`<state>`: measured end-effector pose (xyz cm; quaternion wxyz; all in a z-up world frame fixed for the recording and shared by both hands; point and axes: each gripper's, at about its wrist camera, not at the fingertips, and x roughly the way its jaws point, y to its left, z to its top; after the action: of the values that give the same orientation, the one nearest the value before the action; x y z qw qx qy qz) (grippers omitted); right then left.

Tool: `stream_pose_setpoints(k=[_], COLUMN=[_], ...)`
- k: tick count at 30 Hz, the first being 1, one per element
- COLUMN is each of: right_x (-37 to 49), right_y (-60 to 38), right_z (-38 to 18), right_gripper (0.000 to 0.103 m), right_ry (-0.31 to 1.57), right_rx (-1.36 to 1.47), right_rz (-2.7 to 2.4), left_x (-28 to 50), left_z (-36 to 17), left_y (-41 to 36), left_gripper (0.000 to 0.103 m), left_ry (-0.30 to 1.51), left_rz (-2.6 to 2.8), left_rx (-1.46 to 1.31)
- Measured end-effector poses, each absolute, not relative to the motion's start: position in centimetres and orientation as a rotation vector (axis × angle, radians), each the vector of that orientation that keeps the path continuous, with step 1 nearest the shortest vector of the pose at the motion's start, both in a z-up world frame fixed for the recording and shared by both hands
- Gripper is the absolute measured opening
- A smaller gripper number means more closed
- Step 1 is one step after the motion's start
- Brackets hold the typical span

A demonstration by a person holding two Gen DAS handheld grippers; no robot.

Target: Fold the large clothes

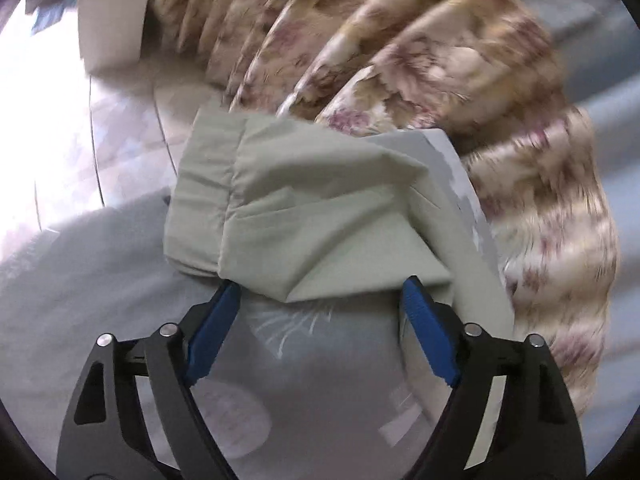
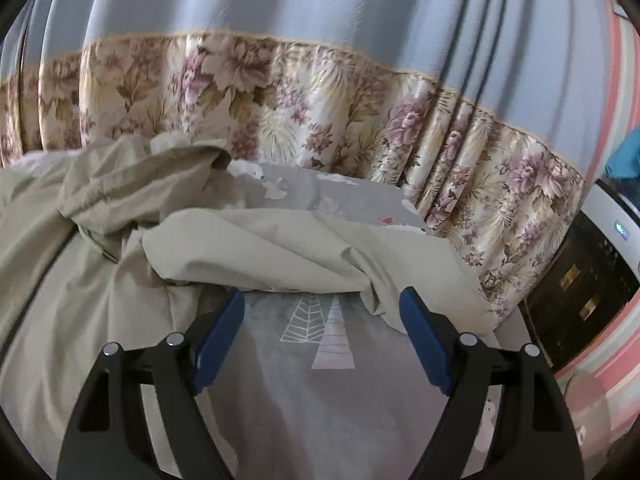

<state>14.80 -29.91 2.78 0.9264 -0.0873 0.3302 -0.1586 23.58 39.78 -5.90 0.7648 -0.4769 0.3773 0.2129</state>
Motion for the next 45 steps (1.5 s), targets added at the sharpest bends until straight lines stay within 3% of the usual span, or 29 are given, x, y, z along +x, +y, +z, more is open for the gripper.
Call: stream_pose_setpoints(k=[2, 3, 4, 7, 11, 15, 21, 26, 32, 35, 37, 39, 40, 43, 45], right_x=[15.4, 15.6, 15.9, 16.5, 16.7, 17.5, 18.0, 18.1, 18.3, 18.2, 18.0, 18.0, 18.1, 18.5, 19.1], right_y=[-29.7, -29.7, -29.7, -29.9, -30.2, -31.8, -32.9, -32.6, -31.3, -30.4, -30.0, -29.5, -29.3, -28.1, -27.0], right_z=[2.5, 2.5, 2.5, 2.8, 3.4, 3.4, 2.7, 3.2, 3.3, 3.7, 3.9, 4.0, 4.1, 4.6, 4.7], right_gripper=[0.080, 0.080, 0.080, 0.080, 0.080, 0.080, 0.080, 0.080, 0.080, 0.080, 0.080, 0.080, 0.080, 0.080, 0.080], right_ry=[0.680, 0.683, 0.682, 0.668, 0.643, 0.663, 0.690, 0.671, 0.667, 0.671, 0.676, 0.690, 0.698, 0.713, 0.734], right_rx=[-0.204, -0.209, -0.212, -0.204, -0.223, -0.173, -0.087, -0.081, -0.081, -0.088, -0.092, -0.097, -0.094, -0.039, 0.031], right_rz=[-0.330, -0.330, -0.330, -0.324, -0.346, -0.346, -0.316, -0.304, -0.265, -0.235, -0.215, -0.192, -0.179, -0.094, 0.000], left_x=[24.2, 25.1, 25.4, 26.5, 27.7, 29.7, 30.6, 28.3, 25.1, 24.5, 23.8, 22.8, 22.6, 22.3, 24.1], left_z=[-5.7, -5.7, -5.9, -5.8, -1.9, 3.1, 6.0, 7.4, 3.7, 0.6, -0.1, 0.4, 1.0, 2.5, 3.1], left_y=[40.7, 41.5, 42.0, 44.0, 45.1, 40.5, 29.3, 14.3, -0.7, -4.0, -3.8, -2.1, -1.1, 1.8, 4.3], left_gripper=[0.051, 0.017, 0.004, 0.000, 0.000, 0.000, 0.000, 0.000, 0.000, 0.010, 0.048, 0.073, 0.081, 0.092, 0.094], left_ry=[0.795, 0.802, 0.808, 0.803, 0.744, 0.715, 0.679, 0.670, 0.793, 0.878, 0.888, 0.855, 0.826, 0.781, 0.777], left_rz=[0.471, 0.455, 0.446, 0.463, 0.464, 0.472, 0.286, -0.093, -0.495, -0.540, -0.534, -0.493, -0.474, -0.398, -0.333], left_rx=[-1.051, -1.053, -1.075, -1.076, -0.930, -0.594, -0.332, -0.138, 0.029, 0.112, 0.149, 0.168, 0.173, 0.171, 0.137])
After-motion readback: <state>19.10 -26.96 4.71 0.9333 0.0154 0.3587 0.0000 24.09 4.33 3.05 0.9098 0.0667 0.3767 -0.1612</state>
